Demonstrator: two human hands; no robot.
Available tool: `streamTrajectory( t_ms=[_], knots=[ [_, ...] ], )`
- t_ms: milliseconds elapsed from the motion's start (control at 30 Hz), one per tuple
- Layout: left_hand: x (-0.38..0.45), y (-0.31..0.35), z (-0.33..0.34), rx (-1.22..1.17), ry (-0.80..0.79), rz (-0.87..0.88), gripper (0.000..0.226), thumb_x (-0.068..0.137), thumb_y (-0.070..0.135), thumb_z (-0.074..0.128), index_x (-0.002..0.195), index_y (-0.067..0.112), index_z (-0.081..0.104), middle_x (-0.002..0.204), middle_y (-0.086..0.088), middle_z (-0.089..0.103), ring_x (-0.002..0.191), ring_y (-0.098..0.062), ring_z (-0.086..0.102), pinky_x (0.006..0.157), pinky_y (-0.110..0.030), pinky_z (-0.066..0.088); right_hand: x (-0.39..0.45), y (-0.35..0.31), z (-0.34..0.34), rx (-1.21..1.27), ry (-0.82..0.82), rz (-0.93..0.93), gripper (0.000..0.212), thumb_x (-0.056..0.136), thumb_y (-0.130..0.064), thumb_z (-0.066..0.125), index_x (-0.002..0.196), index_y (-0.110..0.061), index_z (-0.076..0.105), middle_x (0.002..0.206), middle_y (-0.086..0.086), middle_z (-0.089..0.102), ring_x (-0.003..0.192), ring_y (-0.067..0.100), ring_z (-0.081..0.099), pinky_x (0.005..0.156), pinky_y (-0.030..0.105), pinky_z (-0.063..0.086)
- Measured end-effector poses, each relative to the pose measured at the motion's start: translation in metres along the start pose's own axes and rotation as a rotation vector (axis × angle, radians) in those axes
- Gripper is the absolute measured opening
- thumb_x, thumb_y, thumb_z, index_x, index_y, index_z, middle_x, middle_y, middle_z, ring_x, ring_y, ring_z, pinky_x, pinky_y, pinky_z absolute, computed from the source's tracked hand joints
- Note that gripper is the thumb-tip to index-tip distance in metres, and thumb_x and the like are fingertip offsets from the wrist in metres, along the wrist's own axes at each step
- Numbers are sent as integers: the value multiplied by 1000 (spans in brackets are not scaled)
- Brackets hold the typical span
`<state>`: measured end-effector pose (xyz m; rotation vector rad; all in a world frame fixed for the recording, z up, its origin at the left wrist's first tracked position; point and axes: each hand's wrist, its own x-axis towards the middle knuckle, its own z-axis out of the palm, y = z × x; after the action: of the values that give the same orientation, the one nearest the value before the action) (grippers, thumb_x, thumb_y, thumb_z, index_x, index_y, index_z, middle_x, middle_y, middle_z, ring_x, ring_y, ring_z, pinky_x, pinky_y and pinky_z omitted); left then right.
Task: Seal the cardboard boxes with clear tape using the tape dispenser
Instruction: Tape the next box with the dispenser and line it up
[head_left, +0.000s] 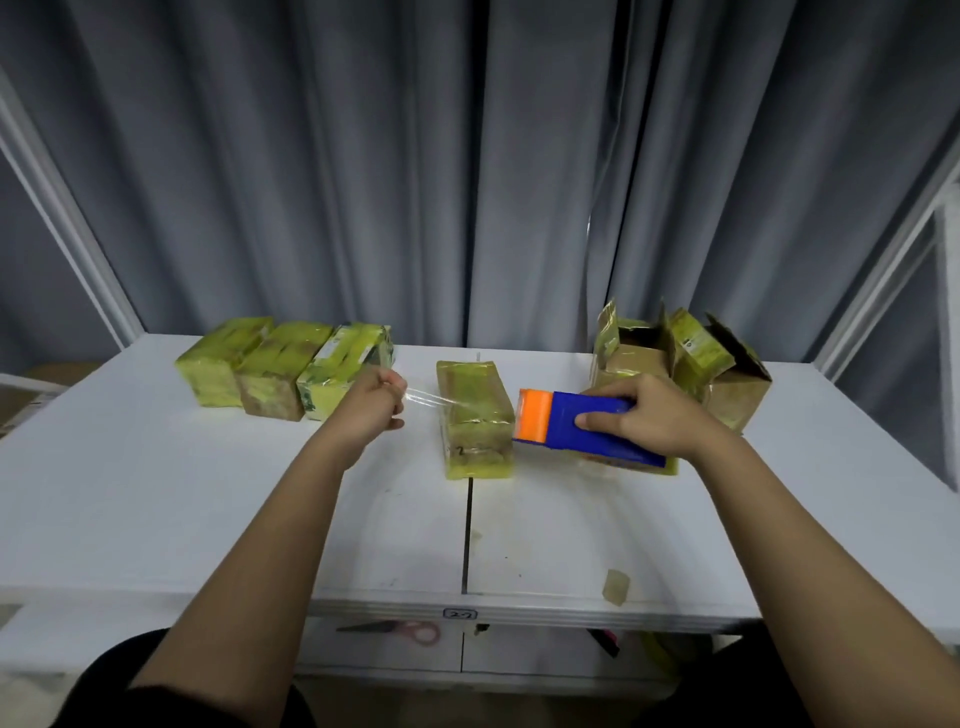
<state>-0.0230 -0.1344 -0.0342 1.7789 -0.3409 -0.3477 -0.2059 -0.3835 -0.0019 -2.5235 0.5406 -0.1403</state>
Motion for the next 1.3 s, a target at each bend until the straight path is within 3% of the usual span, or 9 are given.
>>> streamTrajectory(
  t_ms=[100,200,300,400,567,667,833,1100,1300],
  knots=[
    [0,-13,7,-113,-57,-134,13,100,19,45,88,16,46,79,-1,44,67,-11,46,63,-23,47,12,-5,-3,-134,-8,19,34,86,-51,63,113,-30,68,103,-7,68,90,11,61,78,34,53],
    [4,-28,13,-33,5,-123,21,96,35,52,91,14,48,83,-3,47,71,-13,47,71,-27,45,25,-8,-3,-190,11,21,38,81,-59,63,106,-32,71,101,-7,68,89,12,61,78,36,54],
    [11,-37,18,-11,83,-79,23,95,32,54,99,10,47,86,-3,49,72,-14,47,67,-26,43,38,-9,-2,-257,8,14,46,77,-68,61,103,-32,72,96,-9,67,87,11,60,74,33,53],
    [17,-45,22,9,98,-50,21,95,32,55,98,12,48,89,1,49,86,-17,49,78,-29,42,48,-10,-3,-326,11,3,51,76,-72,59,106,-32,71,94,-10,67,87,11,59,73,32,52],
    [23,-50,29,16,124,-83,22,94,33,55,98,12,49,92,-2,52,87,-18,50,81,-30,41,56,-9,-6,-374,3,12,50,78,-70,58,109,-33,71,92,-9,64,87,11,57,66,28,45],
    [26,-51,32,17,114,-83,24,94,34,55,99,11,50,88,0,52,84,-17,51,78,-30,41,60,-7,-7,-370,-16,21,52,78,-69,59,109,-30,71,89,-9,62,86,12,56,63,27,42],
    [32,-52,36,9,114,-92,24,94,34,56,97,11,52,88,-1,54,83,-17,51,77,-31,41,67,-6,-12,-355,-27,43,54,77,-68,61,111,-26,70,96,-6,65,87,13,58,72,30,49],
    [34,-53,40,-20,104,-129,23,95,32,55,86,12,51,76,-1,53,72,-15,50,74,-32,40,77,-5,-17,-325,-71,56,52,77,-66,64,107,-24,69,84,-9,61,79,10,60,63,26,47],
    [34,-57,37,-42,92,-156,27,95,33,54,77,14,47,70,-2,51,64,-15,45,63,-27,38,84,-5,-14,-310,-87,49,54,77,-64,65,111,-22,69,89,-7,64,79,10,61,67,26,52]
  ],
)
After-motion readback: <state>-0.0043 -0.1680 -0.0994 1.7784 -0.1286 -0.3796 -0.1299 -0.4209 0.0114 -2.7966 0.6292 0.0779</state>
